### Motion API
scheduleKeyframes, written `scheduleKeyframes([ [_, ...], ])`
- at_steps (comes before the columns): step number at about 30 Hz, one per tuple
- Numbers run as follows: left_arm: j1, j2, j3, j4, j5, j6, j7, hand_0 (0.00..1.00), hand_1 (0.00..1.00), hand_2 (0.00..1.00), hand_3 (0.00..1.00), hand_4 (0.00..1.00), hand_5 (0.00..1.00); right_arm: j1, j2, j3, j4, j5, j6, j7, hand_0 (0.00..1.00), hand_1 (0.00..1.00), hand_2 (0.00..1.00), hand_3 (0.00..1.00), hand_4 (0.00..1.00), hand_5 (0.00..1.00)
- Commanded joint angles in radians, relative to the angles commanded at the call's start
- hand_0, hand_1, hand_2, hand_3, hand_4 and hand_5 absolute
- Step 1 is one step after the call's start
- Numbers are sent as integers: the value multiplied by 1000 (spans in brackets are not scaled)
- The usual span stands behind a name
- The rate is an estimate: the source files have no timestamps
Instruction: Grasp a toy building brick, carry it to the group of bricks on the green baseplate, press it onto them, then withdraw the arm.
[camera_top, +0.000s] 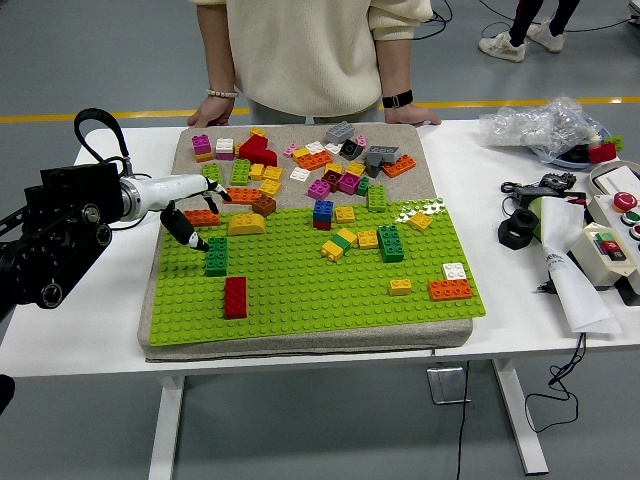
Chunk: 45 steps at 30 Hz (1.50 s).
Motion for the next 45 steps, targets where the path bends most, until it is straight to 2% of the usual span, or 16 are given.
scheduleKeyframes([
  [21, 50, -14, 1, -21, 23, -1, 12, 914, 900, 737, 854, 918, 72, -2, 3, 0, 0, -3, 1, 0, 774, 704, 747, 765, 998, 770],
  [45, 63, -32, 5, 5, 10, 52, 7, 926, 903, 744, 858, 919, 69, -4, 6, -4, 0, -4, 2, 1, 775, 704, 747, 765, 998, 771],
])
